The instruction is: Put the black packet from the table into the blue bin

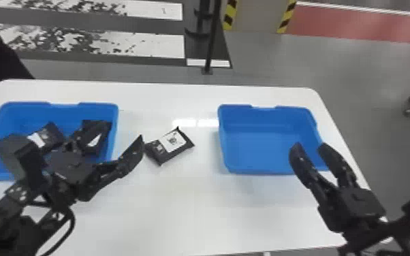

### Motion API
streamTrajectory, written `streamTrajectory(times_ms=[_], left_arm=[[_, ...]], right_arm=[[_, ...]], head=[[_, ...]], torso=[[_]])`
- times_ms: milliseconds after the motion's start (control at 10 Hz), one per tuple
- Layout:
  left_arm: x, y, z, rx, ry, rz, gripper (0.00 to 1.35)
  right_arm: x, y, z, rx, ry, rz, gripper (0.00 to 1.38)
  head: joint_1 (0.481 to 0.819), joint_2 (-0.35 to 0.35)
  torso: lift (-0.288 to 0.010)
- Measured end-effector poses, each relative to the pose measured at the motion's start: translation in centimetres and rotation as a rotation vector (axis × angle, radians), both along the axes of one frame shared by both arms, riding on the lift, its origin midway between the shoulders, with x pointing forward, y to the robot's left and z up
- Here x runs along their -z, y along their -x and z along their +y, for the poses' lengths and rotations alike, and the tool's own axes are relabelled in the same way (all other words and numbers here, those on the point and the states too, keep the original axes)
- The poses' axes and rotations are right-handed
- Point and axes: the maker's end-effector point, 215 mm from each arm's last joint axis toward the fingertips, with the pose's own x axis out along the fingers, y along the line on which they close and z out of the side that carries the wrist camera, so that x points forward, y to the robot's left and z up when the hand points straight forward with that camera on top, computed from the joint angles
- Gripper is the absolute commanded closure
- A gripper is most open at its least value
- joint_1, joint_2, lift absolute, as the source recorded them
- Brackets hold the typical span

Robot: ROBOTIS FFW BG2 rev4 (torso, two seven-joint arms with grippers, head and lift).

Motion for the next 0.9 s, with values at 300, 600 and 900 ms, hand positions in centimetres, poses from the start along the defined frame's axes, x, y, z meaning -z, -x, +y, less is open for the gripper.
streamTrajectory(times_ms=[300,600,900], left_arm=[[3.5,-2.9,-5.5,0.130,-0.110,0.084,0.19],[7.3,-5.8,-9.2,0.207,-0.213,0.151,0.18],[10.5,-7.9,-10.2,0.227,-0.303,0.201,0.19]], right_arm=[[0.2,-0.1,0.1,-0.002,-0.002,0.001,0.51],[0.1,-0.3,0.3,-0.004,-0.005,-0.002,0.51],[-0.1,-0.6,0.2,-0.004,-0.003,-0.010,0.51]], head=[[0.695,-0.251],[0.695,-0.284],[0.695,-0.287]], torso=[[-0.110],[-0.110],[-0.110]])
